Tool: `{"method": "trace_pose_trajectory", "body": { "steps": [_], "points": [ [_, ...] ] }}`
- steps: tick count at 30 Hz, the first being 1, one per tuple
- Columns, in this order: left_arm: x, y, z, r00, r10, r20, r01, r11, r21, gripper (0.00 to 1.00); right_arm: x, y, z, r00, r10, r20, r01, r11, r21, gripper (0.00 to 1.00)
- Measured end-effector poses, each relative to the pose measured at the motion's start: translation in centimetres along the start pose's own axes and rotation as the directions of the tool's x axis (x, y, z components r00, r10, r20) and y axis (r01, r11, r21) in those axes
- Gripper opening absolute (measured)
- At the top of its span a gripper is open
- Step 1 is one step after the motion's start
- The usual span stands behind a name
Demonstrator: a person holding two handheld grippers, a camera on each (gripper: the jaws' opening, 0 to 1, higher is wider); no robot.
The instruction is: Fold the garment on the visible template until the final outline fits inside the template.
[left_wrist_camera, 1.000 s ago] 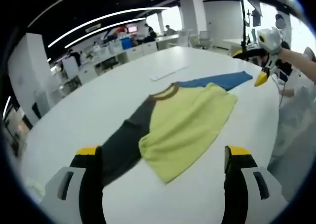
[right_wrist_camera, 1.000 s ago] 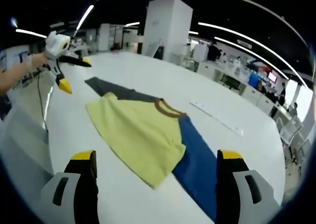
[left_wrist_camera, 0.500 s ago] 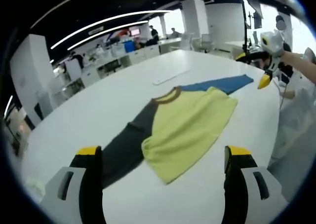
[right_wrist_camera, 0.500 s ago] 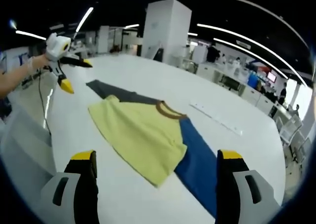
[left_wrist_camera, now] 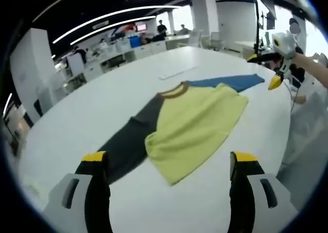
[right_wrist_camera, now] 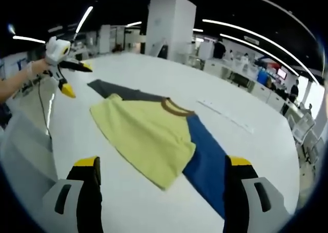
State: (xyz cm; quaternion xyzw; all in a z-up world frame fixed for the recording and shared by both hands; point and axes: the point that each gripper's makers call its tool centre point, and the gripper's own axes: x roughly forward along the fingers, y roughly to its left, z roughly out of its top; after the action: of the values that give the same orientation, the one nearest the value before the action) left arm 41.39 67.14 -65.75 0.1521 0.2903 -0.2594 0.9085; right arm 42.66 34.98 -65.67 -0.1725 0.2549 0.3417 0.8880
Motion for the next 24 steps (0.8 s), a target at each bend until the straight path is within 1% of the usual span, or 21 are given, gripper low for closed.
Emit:
{"method": "trace_pose_trajectory", "body": {
  "steps": [2,3,4,12,14,16,19,24],
  "points": [
    [0.1,0.0,-0.2,1.0,-0.003,-0.005,0.003,1.0,-0.004,0.92,0.1,0.1,-0.3,1.0,0.006,-0.008,-0.006,1.0,0.005,0.93],
    [0.2,0.1,-0.3,1.0,-0.003,-0.008,0.003,1.0,-0.008,0.9,0.3,0.1,-0.7,1.0,0.017,-0.022,-0.017,1.0,0.015,0.9],
    [0.3,0.1,-0.4,1.0,-0.003,-0.01,0.003,1.0,-0.012,0.88,0.4,0.2,-0.8,0.999,0.022,-0.026,-0.022,0.999,0.025,0.88],
    [1.0,0.0,-1.2,1.0,-0.013,-0.026,0.012,0.999,-0.046,0.8,0.9,0.2,-1.6,0.999,0.036,-0.041,-0.034,0.998,0.044,0.82],
    [1.2,0.0,-1.5,0.999,-0.016,-0.038,0.014,0.998,-0.06,0.76,1.0,0.1,-1.8,0.998,0.031,-0.045,-0.029,0.999,0.045,0.79],
    [1.4,0.0,-1.8,0.999,-0.02,-0.043,0.017,0.997,-0.072,0.75,1.1,0.0,-2.0,0.998,0.032,-0.05,-0.03,0.998,0.047,0.76],
    [1.6,0.0,-2.3,0.998,-0.029,-0.056,0.024,0.996,-0.09,0.69,1.3,-0.1,-2.3,0.998,0.031,-0.054,-0.028,0.998,0.055,0.73],
    [1.9,-0.2,-2.7,0.997,-0.039,-0.061,0.032,0.993,-0.112,0.65,1.6,-0.2,-2.9,0.997,0.03,-0.065,-0.026,0.998,0.061,0.68]
  ]
}}
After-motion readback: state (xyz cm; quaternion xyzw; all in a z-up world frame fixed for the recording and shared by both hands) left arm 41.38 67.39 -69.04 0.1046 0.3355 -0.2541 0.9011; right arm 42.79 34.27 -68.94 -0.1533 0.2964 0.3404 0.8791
